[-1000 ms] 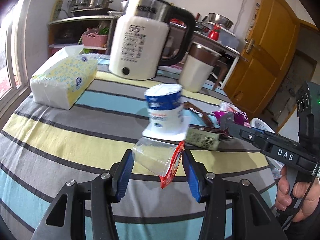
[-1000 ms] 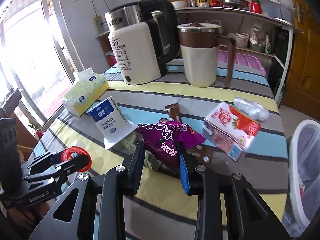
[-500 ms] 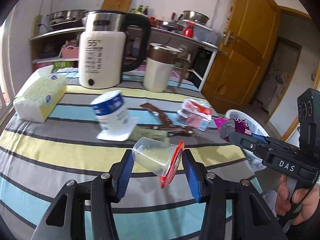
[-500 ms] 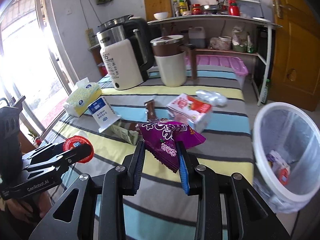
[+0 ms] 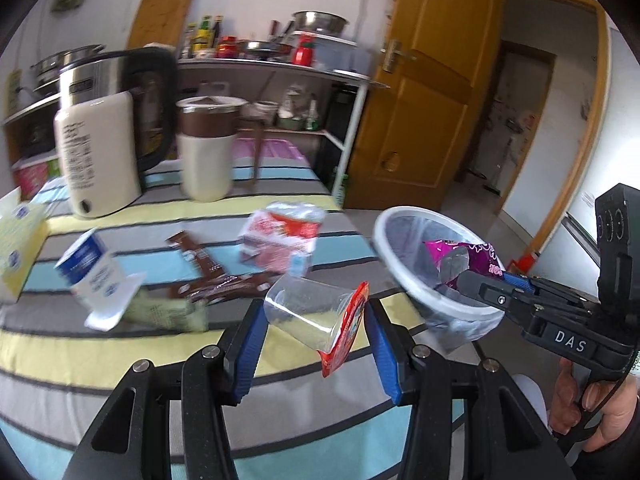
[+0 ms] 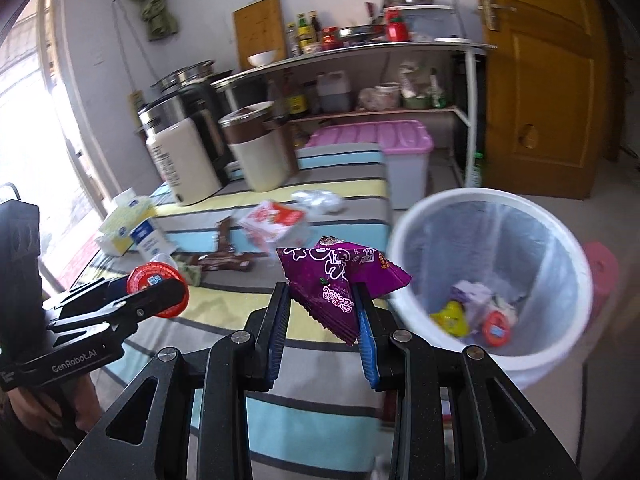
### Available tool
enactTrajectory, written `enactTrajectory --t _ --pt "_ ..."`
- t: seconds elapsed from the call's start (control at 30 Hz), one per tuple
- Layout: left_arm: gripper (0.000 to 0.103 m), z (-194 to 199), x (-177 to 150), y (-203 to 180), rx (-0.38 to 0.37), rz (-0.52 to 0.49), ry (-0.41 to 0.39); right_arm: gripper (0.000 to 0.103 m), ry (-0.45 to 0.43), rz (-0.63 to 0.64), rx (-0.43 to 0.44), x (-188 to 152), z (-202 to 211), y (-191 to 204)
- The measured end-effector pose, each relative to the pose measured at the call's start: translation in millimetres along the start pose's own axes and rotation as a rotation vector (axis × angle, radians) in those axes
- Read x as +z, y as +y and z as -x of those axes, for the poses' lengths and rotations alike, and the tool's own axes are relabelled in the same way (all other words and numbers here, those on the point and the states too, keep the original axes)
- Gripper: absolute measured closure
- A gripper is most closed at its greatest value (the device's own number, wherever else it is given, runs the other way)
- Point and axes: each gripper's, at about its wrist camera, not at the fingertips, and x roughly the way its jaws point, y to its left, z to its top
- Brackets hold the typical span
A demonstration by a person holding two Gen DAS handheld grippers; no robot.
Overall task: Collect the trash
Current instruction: 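Carry the jelly cup and purple bag over the bin and open both grippers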
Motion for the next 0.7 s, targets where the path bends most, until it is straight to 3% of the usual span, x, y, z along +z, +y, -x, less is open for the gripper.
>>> enactTrajectory --t 0.4,0.7 --pt "0.053 -60.7 28.9 -66.3 -0.116 -0.1 0.043 0.07 -0.009 -0.112 -0.122 -3.8 10.0 -81.8" --pt "0.053 -110.3 38.8 -103.8 -0.172 -0.148 0.097 0.07 0.011 -0.157 -0.168 -7.8 5.3 -118.7"
